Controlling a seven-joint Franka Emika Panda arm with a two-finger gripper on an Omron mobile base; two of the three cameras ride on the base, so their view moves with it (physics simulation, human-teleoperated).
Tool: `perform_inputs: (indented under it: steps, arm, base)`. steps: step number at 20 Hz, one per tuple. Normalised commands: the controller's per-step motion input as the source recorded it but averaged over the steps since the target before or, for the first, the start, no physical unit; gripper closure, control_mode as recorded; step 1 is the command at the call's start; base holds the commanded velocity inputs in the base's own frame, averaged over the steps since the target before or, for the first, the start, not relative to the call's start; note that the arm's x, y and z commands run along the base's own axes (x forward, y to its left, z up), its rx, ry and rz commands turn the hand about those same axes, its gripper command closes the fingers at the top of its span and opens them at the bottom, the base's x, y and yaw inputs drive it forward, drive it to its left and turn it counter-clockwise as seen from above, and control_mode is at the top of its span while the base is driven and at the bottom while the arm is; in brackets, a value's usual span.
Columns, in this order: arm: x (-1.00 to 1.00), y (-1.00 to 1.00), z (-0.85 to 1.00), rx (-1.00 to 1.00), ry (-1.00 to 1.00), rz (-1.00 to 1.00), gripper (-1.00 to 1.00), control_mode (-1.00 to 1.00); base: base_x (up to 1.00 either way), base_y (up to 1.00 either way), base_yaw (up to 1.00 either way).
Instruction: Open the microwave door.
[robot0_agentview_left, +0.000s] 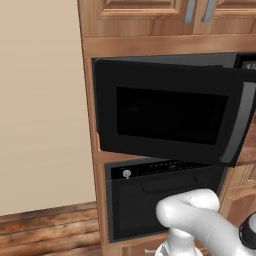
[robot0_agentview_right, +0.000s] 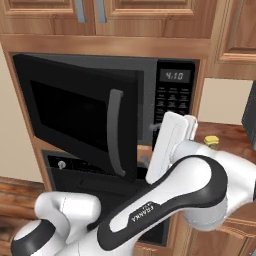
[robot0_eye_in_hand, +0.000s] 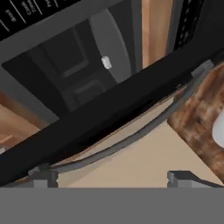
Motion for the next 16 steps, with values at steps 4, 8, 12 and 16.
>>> perform_inputs:
  steps: [4, 8, 12, 16]
  arm:
    - [0.33, -0.04, -0.16, 0.01, 0.04, 0.12, -1.0, -1.0]
    - [0.41, 0.0, -0.25, 0.05, 0.0, 0.14, -1.0, -1.0]
    - [0.43, 0.0, -0.14, 0.07, 0.0, 0.12, -1.0, -1.0]
    - [0.47, -0.02, -0.16, 0.04, 0.0, 0.11, -1.0, -1.0]
  base:
    - [0.0, 0.0, 0.0]
    - [0.0, 0.0, 0.0]
    - [0.0, 0.0, 0.0]
    - [0.0, 0.0, 0.0]
